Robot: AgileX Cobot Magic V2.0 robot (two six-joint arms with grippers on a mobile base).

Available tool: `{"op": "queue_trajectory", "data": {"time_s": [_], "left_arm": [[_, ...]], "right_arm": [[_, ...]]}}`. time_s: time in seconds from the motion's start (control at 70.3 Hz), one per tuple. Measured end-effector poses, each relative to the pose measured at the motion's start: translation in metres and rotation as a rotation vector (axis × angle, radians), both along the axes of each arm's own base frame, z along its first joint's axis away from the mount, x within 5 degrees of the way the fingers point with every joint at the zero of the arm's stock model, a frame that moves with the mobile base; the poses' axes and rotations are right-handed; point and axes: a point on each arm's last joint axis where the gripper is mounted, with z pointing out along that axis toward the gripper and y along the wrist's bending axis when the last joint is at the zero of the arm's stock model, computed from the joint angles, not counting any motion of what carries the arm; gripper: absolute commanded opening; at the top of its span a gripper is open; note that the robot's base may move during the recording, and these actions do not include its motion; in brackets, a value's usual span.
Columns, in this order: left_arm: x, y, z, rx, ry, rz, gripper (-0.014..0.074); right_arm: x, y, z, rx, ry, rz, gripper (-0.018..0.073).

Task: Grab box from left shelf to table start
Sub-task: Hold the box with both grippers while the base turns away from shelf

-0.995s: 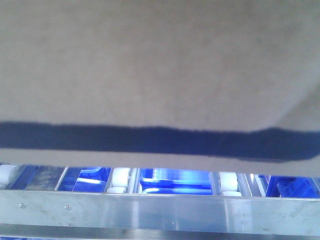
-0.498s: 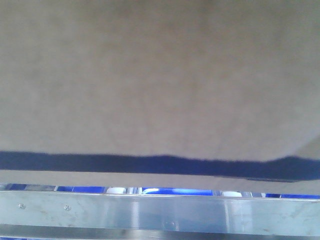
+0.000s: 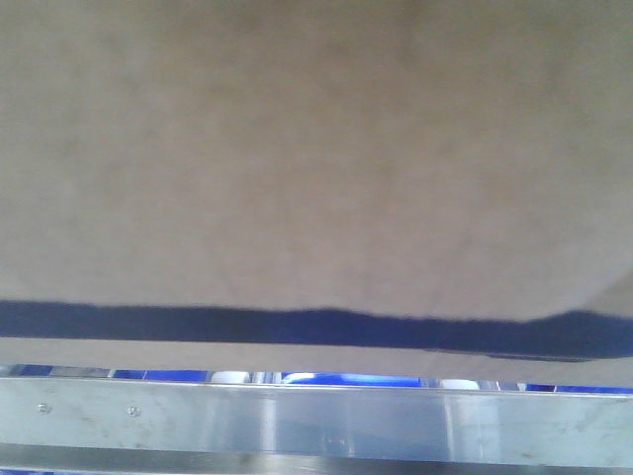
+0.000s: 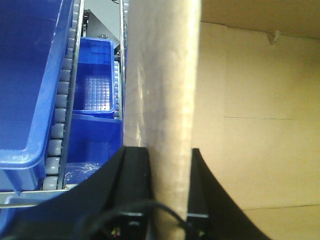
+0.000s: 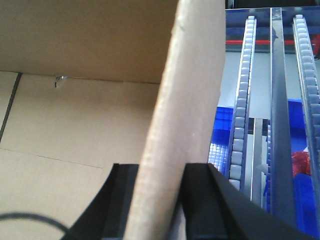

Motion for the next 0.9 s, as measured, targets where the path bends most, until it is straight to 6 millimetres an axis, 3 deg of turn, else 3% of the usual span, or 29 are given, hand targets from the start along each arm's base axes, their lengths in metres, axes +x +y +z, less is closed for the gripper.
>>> {"op": "queue_trajectory", "data": {"time_s": [0.896], "left_arm": [[0.0,-0.0001,0.0,-0.001,0.0,-0.001,-0.009]], "right_arm": [[0.0,-0.0001,0.0,-0.003,0.0,-0.001,0.0058]]}}
